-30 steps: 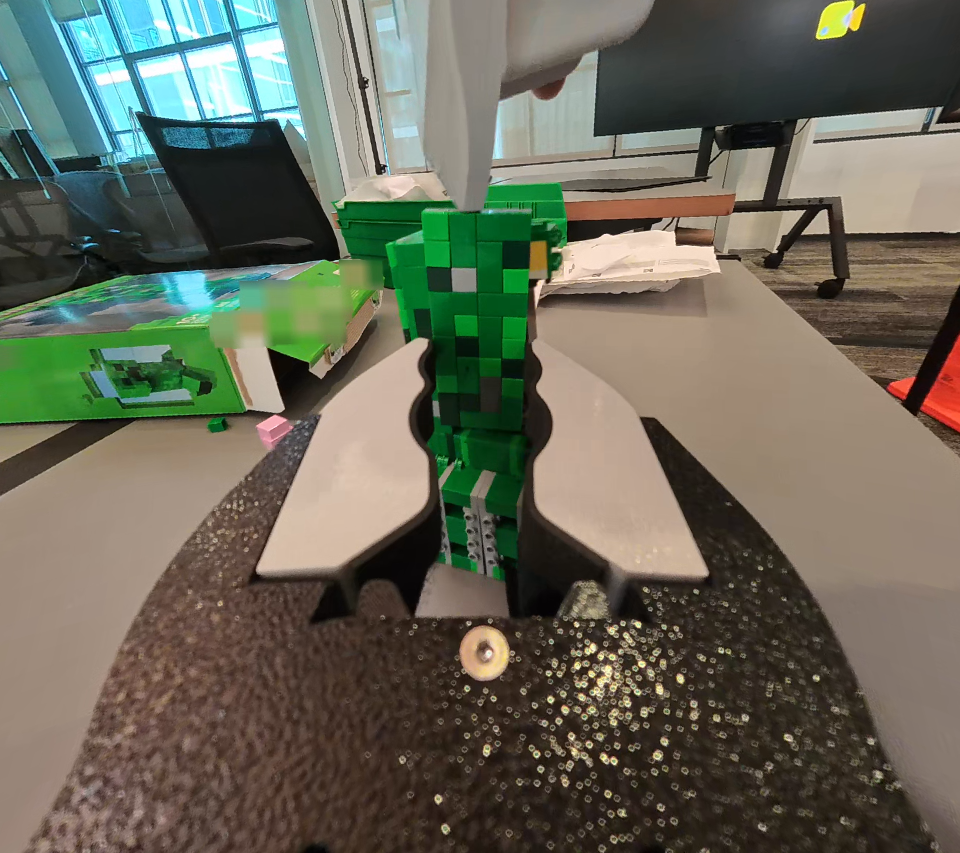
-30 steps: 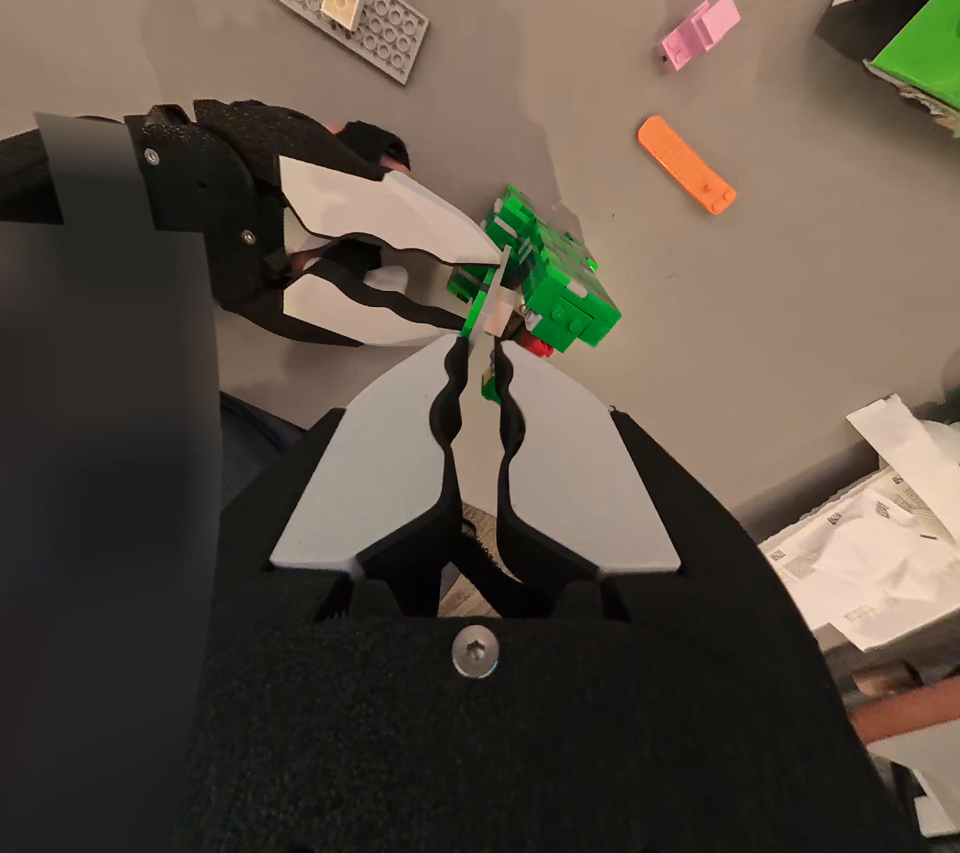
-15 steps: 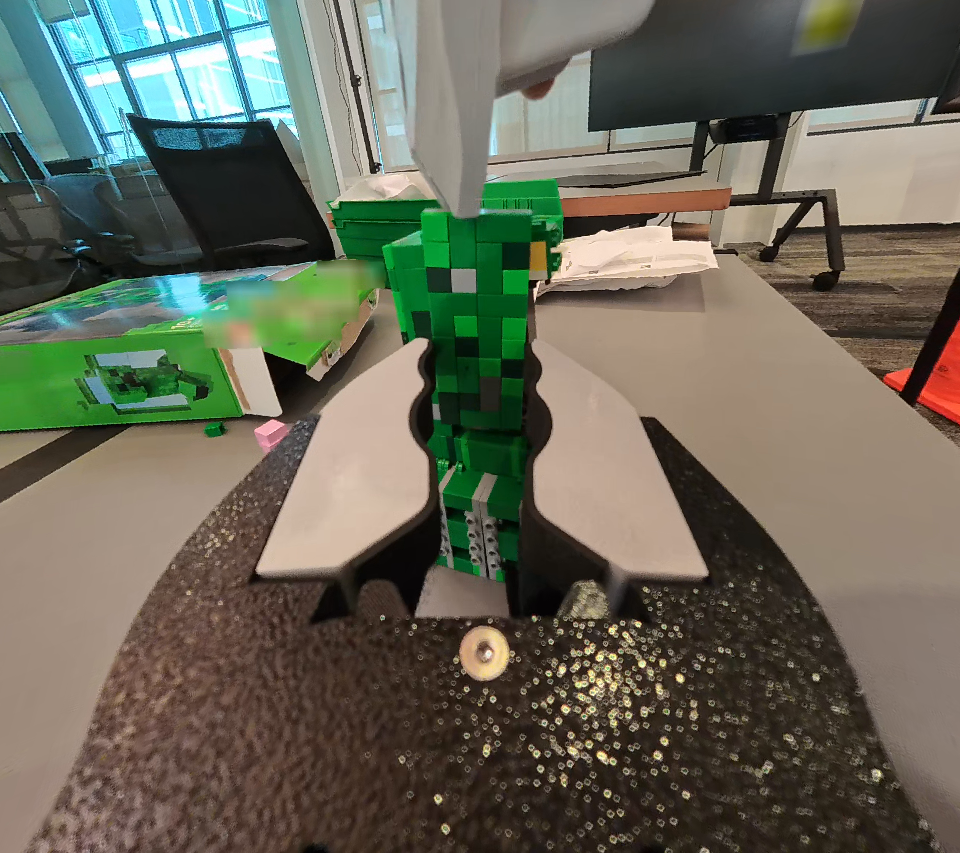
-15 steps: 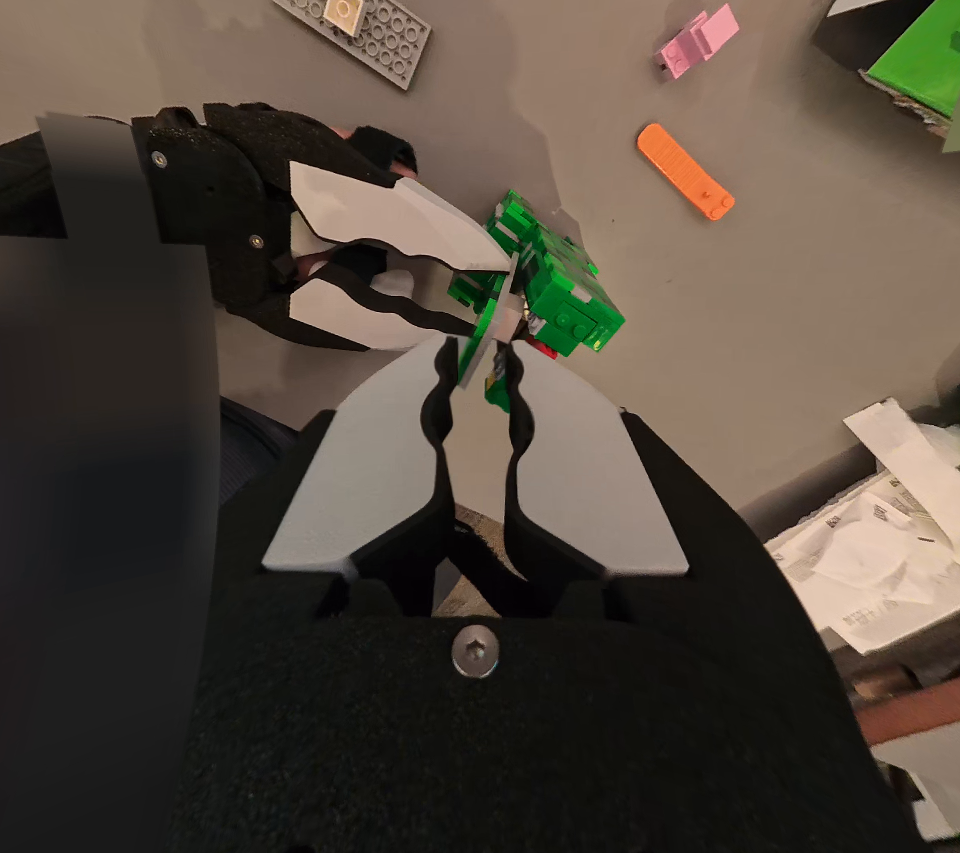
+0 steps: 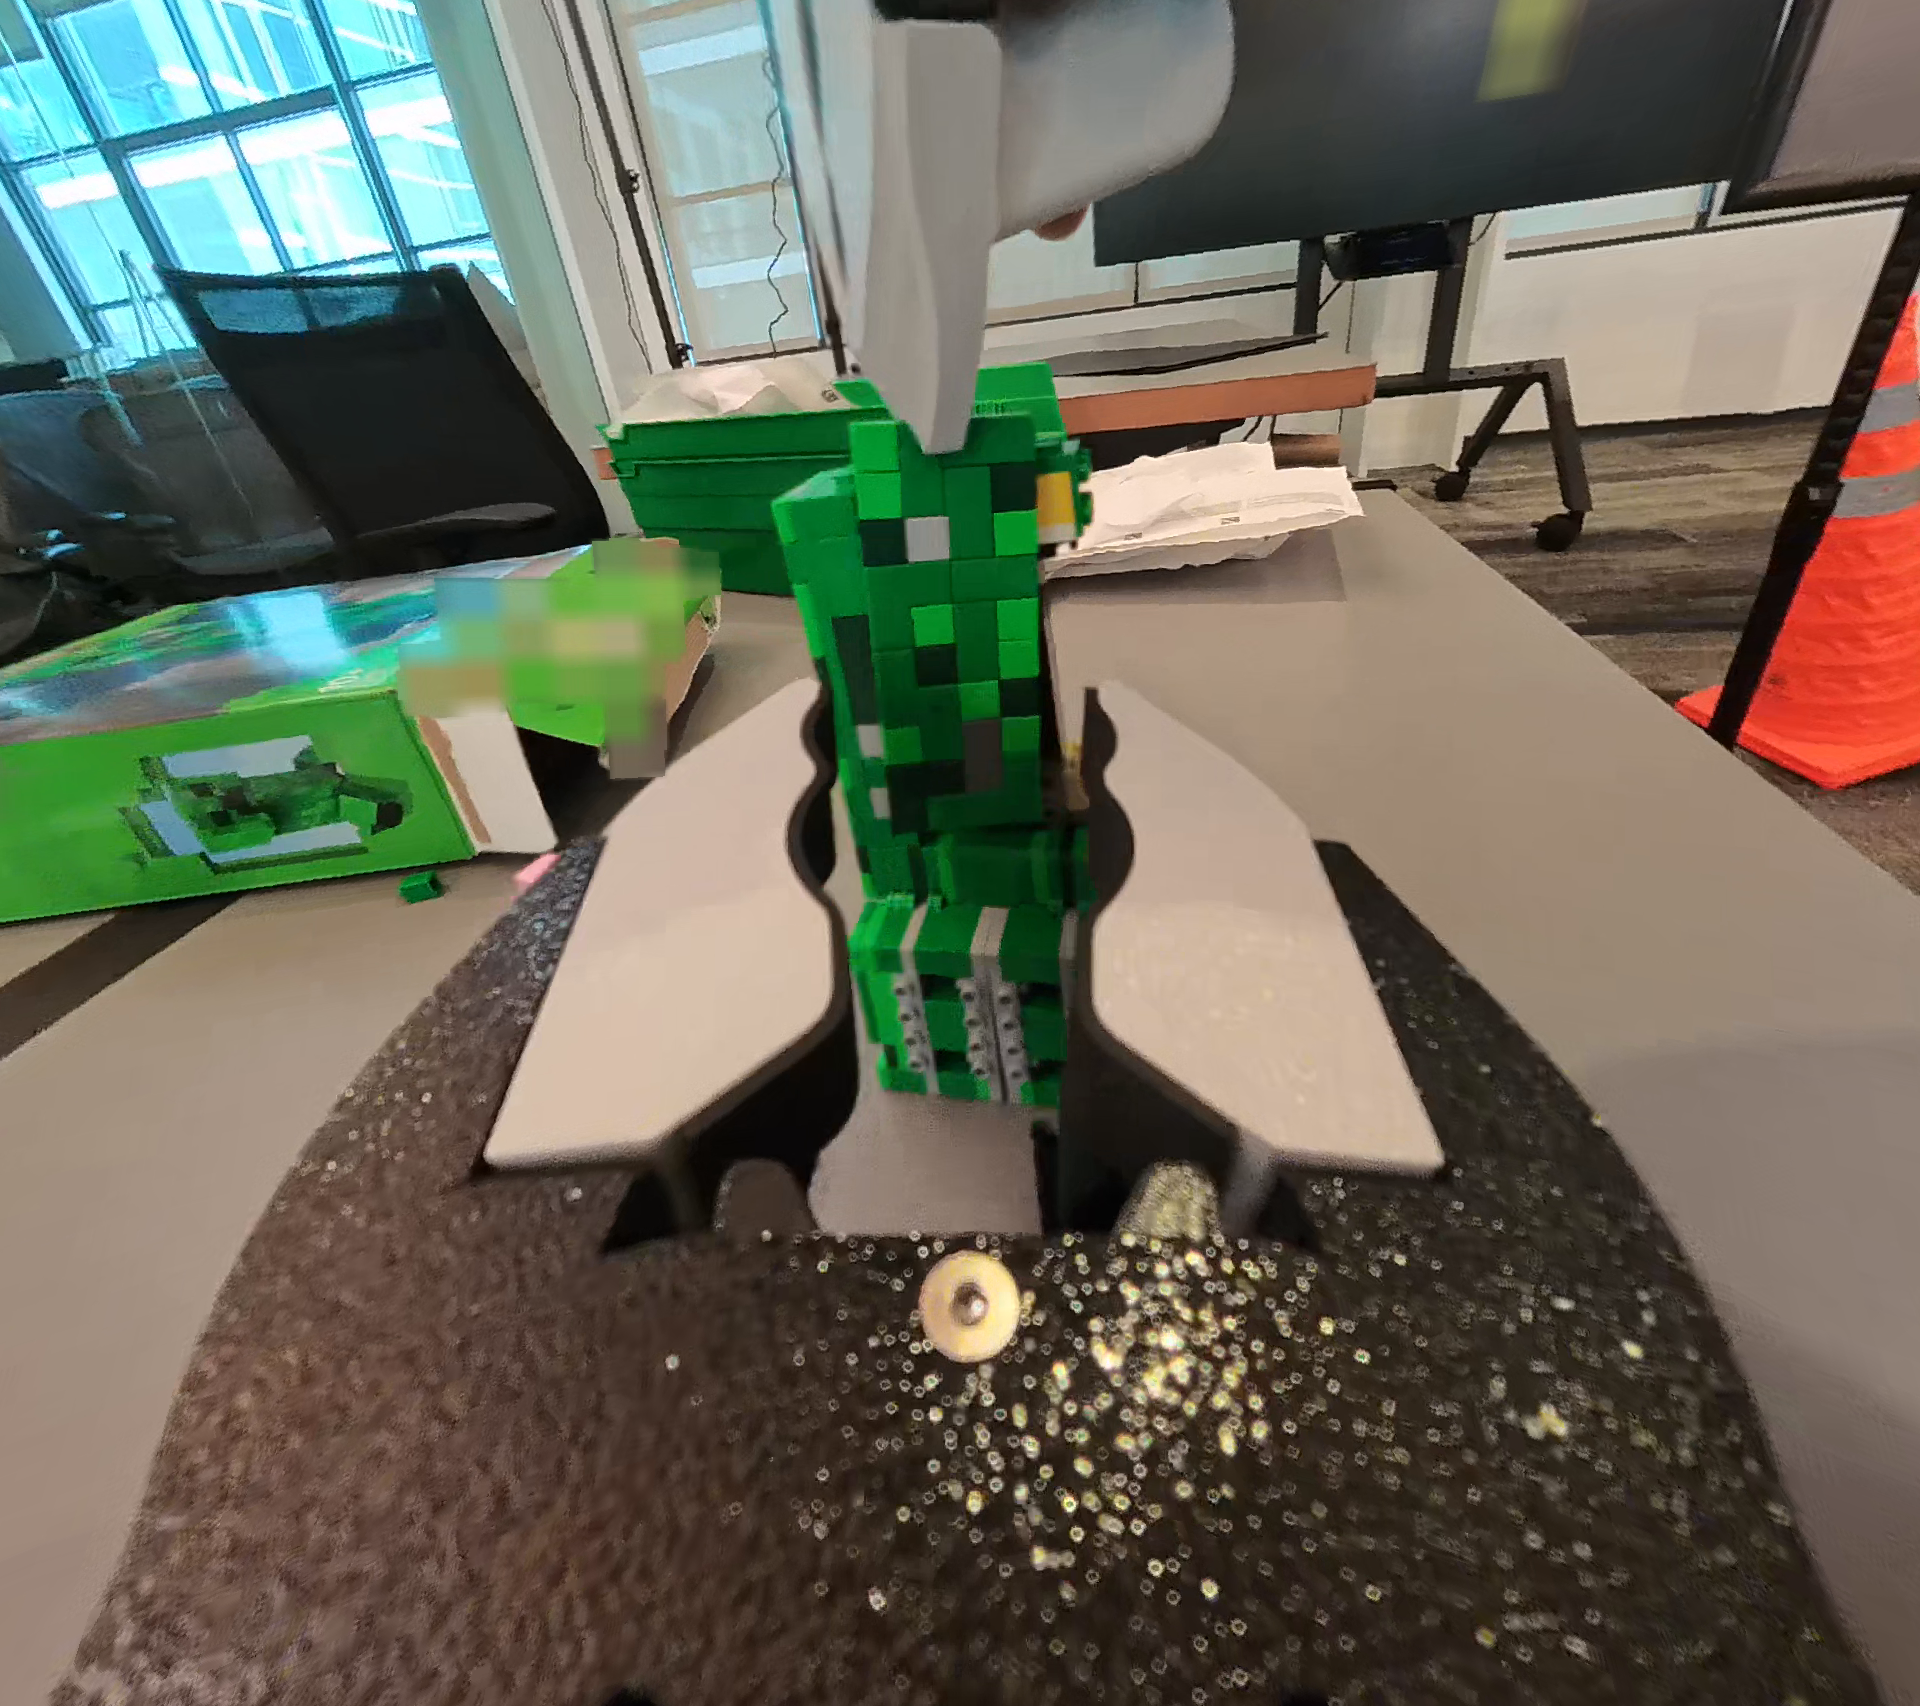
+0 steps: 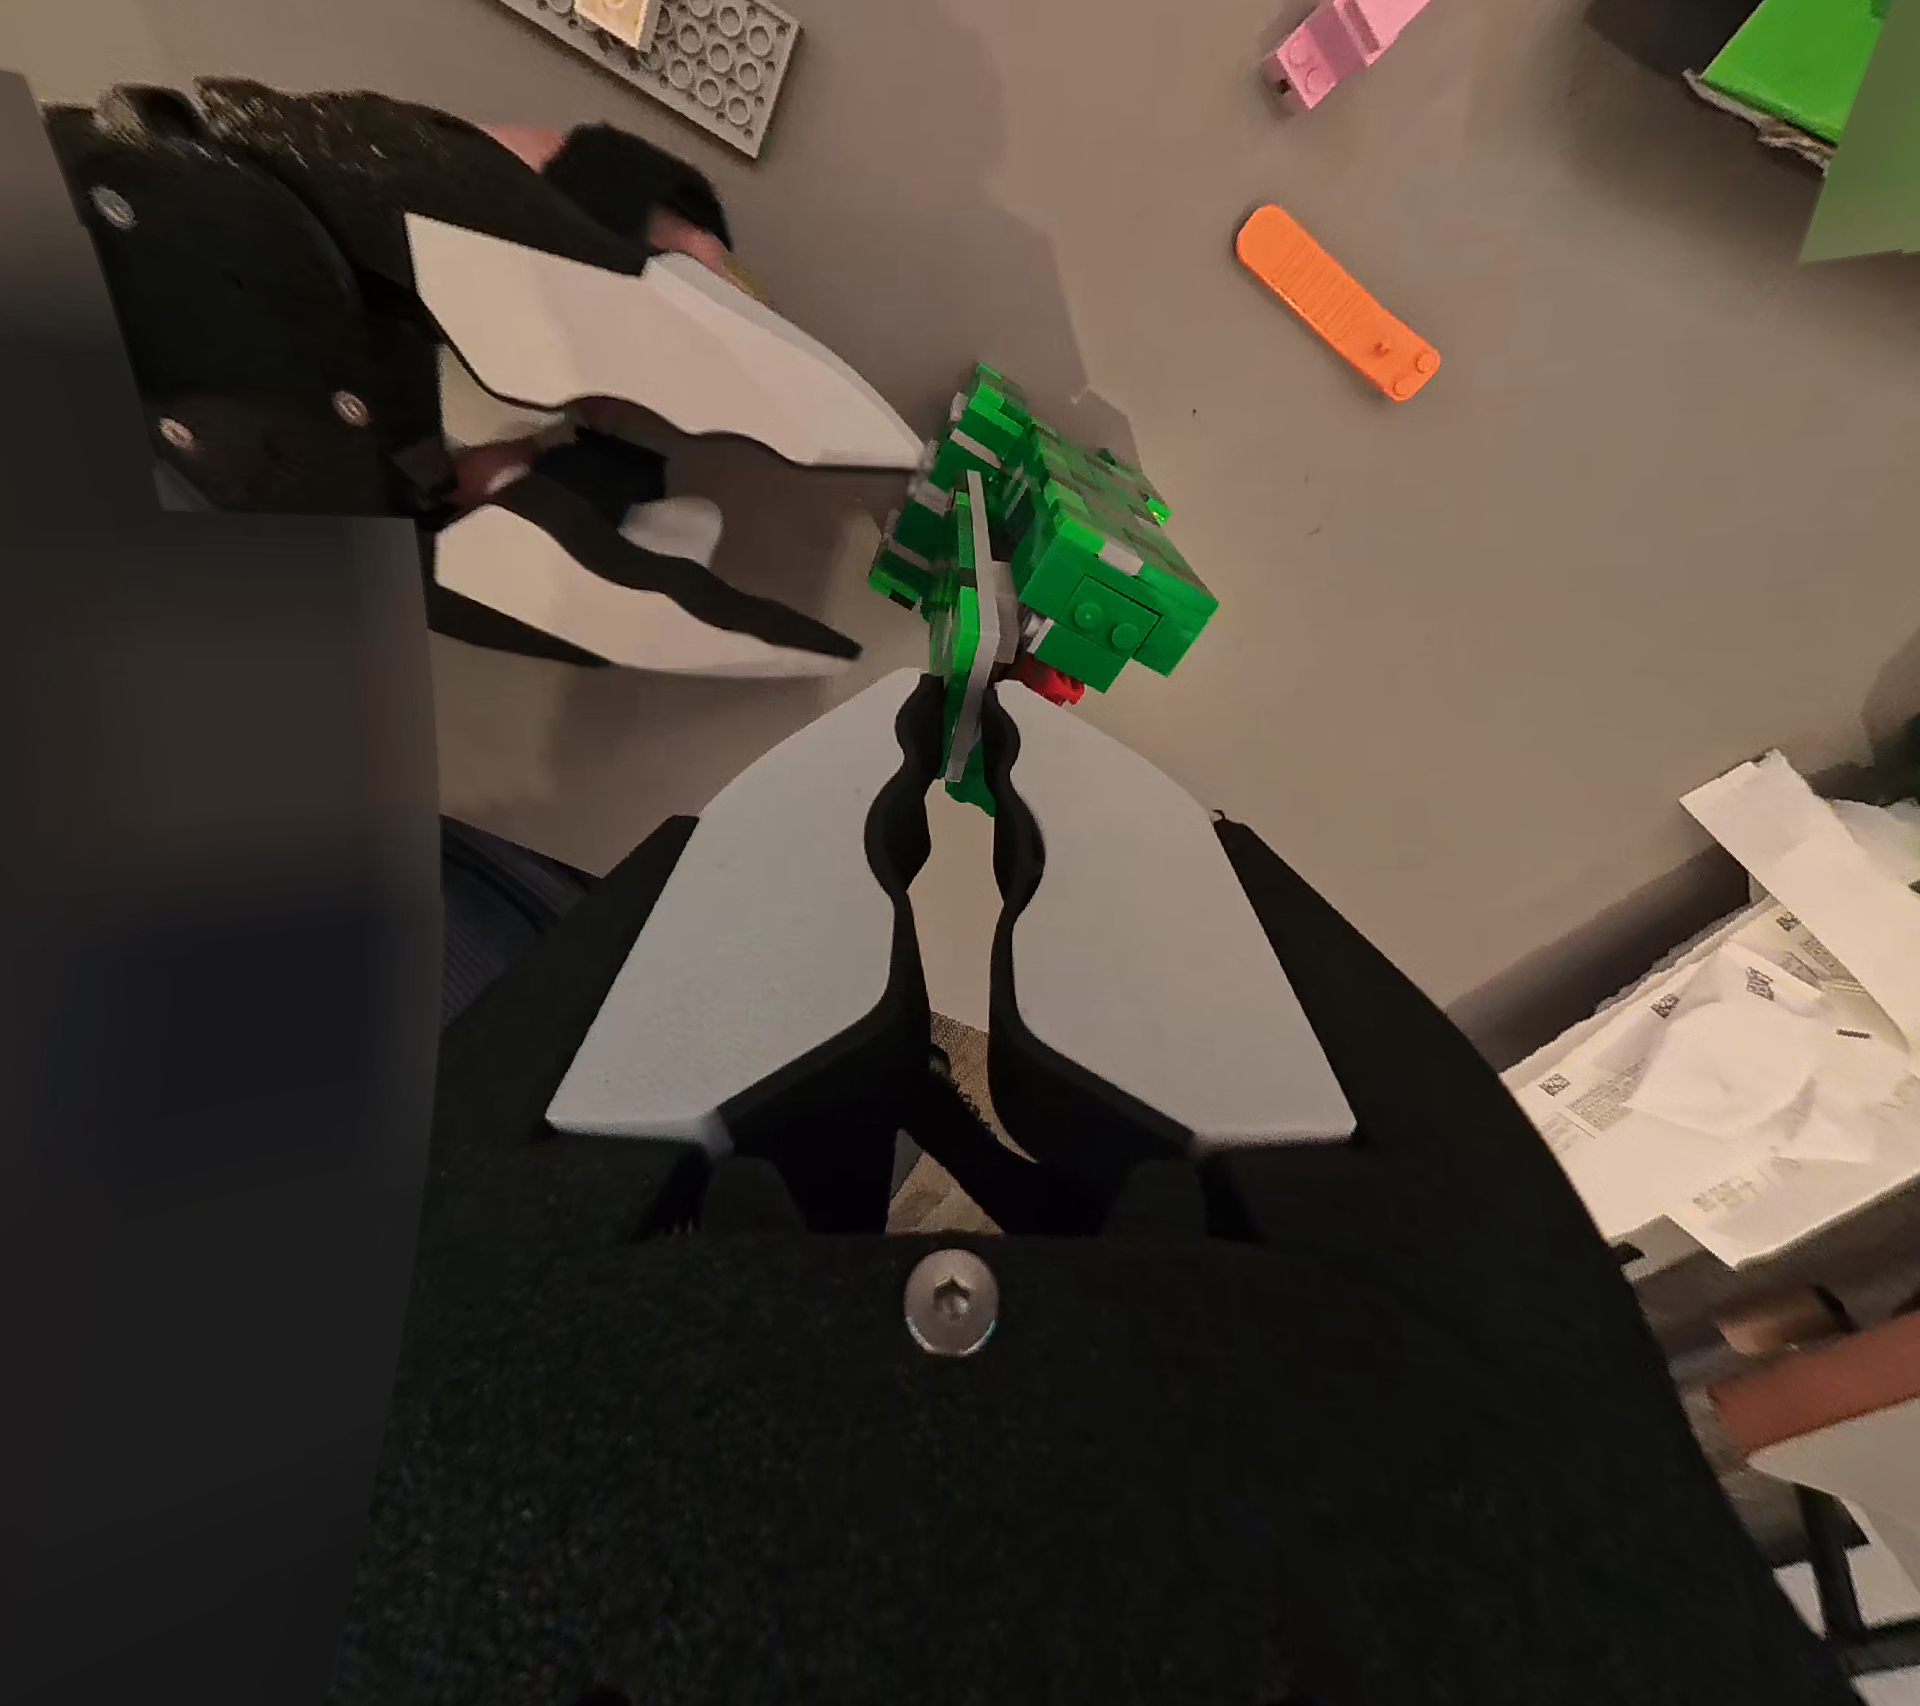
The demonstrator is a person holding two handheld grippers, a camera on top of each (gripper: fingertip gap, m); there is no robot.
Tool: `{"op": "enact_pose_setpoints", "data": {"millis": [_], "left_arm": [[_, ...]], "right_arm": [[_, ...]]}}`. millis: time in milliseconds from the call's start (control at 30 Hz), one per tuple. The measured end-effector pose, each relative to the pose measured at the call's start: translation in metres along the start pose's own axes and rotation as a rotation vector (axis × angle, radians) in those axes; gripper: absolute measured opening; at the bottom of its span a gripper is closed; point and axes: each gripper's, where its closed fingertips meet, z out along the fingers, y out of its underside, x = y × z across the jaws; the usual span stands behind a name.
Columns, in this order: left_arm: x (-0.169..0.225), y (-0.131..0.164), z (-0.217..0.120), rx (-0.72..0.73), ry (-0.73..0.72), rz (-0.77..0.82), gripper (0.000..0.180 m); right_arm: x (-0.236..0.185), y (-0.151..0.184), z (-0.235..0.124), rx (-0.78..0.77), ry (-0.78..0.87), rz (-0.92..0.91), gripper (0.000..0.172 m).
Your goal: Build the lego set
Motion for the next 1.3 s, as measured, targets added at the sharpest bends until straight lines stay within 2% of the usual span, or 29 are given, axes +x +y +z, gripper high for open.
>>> {"op": "enact_pose_setpoints", "data": {"millis": [67,167,233,467,667,800,1000,1133,1167,1200,1300], "left_arm": [[-0.004,0.001,-0.006,-0.01,0.017,-0.002,0.035],[-0.003,0.007,-0.01,-0.048,0.074,-0.043,0.008],[0.0,0.009,-0.007,-0.062,0.092,-0.035,0.0],[0.006,0.027,0.008,-0.184,0.05,0.063,0.0],[0.007,0.033,0.01,-0.23,0.04,0.073,0.0],[0.003,0.034,0.008,-0.224,0.041,0.018,0.0],[0.006,0.034,0.007,-0.234,0.053,0.058,0.0],[0.002,0.019,0.001,-0.146,0.02,0.072,0.0],[0.0,0.013,-0.001,-0.118,-0.014,0.093,0.005],[-0.001,0.008,-0.002,-0.096,-0.046,0.117,0.027],[-0.001,0.009,-0.001,-0.133,-0.089,0.155,0.041]], "right_arm": [[0.0,0.001,0.0,-0.008,0.007,0.0,0.007],[-0.001,0.002,0.002,-0.022,0.022,0.0,0.006],[-0.001,0.003,0.002,-0.033,0.03,0.008,0.006],[-0.002,0.006,0.001,-0.056,0.044,0.032,0.006],[-0.003,0.01,0.003,-0.072,0.054,0.037,0.006],[-0.004,0.012,0.003,-0.085,0.05,0.04,0.006],[-0.006,0.012,0.003,-0.089,0.046,0.036,0.006],[-0.007,0.013,0.002,-0.09,0.046,0.04,0.006],[-0.007,0.012,0.002,-0.089,0.046,0.041,0.006],[-0.007,0.012,0.002,-0.089,0.045,0.042,0.006],[-0.007,0.013,0.001,-0.089,0.038,0.046,0.006]]}}
